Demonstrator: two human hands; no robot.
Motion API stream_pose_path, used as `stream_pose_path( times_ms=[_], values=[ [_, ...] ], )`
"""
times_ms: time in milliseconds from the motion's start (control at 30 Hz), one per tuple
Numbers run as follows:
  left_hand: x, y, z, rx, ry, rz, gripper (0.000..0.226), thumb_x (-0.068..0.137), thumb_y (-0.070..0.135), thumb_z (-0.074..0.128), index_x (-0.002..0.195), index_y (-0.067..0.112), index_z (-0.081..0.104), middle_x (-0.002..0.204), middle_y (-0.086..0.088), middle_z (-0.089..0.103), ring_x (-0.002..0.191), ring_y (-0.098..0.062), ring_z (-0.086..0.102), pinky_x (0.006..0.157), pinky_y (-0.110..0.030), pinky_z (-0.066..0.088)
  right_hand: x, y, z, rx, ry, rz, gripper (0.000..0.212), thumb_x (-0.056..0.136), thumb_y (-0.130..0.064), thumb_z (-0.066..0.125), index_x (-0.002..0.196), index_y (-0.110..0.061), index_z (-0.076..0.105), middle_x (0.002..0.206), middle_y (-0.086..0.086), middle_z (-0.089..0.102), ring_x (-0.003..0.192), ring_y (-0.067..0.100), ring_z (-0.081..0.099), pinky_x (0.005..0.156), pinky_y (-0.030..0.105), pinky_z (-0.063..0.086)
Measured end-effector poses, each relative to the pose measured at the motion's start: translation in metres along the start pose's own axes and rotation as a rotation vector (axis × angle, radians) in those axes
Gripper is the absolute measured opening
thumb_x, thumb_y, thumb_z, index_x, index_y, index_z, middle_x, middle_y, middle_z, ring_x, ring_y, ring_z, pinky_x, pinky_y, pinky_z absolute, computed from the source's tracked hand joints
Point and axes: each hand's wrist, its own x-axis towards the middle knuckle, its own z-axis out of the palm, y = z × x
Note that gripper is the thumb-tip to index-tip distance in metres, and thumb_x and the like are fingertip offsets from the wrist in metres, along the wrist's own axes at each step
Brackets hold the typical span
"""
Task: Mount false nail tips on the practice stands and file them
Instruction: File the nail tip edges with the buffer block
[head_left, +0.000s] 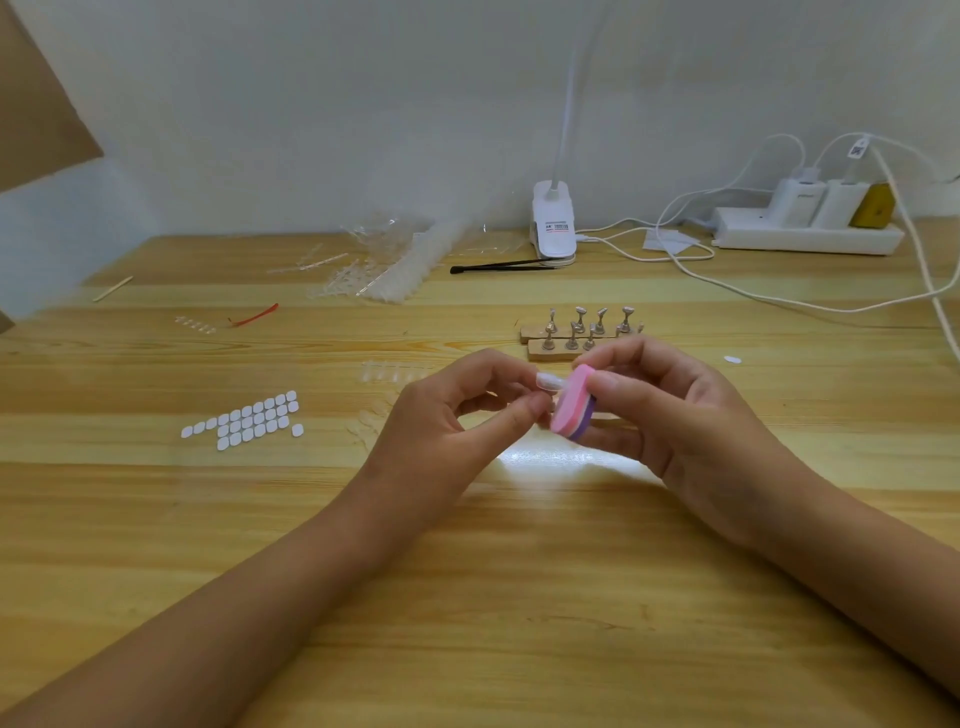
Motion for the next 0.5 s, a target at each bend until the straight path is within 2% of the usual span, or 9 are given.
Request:
stream_pose_path(
  times_ms=[200,300,400,500],
  values=[
    [0.0012,-0.0023,0.0026,0.017,-0.013,0.001,0.017,0.085,0.029,0.068,0.095,0.015,0.069,0.089,0.003,0.074,0.093,-0.015,0.070,0.089,-0.025,0.052,0.0004,-0.0006,0.0008,0.006,0.089,-0.041,0.021,0.077,-0.018,0.068,0.095,-0.008,0.063,0.083,0.006,0.070,0.085,0.022,0.071,0.075,0.029,0.058],
    [0.0002,-0.0032,0.0020,0.021,-0.009,-0.002,0.012,0.087,0.028,0.068,0.092,0.017,0.069,0.089,0.005,0.073,0.092,-0.013,0.068,0.086,-0.023,0.051,-0.0007,0.0011,0.0032,-0.012,0.038,-0.019,0.022,0.077,-0.017,0.068,0.095,-0.006,0.061,0.085,0.007,0.070,0.087,0.023,0.071,0.074,0.029,0.058],
    [0.0000,-0.0048,0.0019,0.053,-0.015,0.002,0.003,0.090,0.024,0.070,0.089,0.022,0.068,0.089,0.006,0.073,0.094,-0.013,0.068,0.089,-0.025,0.051,0.0001,-0.0003,0.0019,-0.012,0.113,-0.052,0.025,0.075,-0.020,0.069,0.094,-0.006,0.062,0.083,0.005,0.070,0.085,0.021,0.071,0.074,0.028,0.058],
    [0.0009,-0.0049,0.0030,0.071,-0.005,0.004,0.004,0.089,0.029,0.070,0.087,0.027,0.068,0.087,0.010,0.071,0.092,-0.010,0.067,0.086,-0.021,0.049,-0.0010,0.0025,0.0033,-0.022,0.077,-0.031,0.021,0.076,-0.018,0.070,0.092,-0.006,0.062,0.087,0.011,0.070,0.090,0.027,0.071,0.075,0.031,0.058]
  ],
)
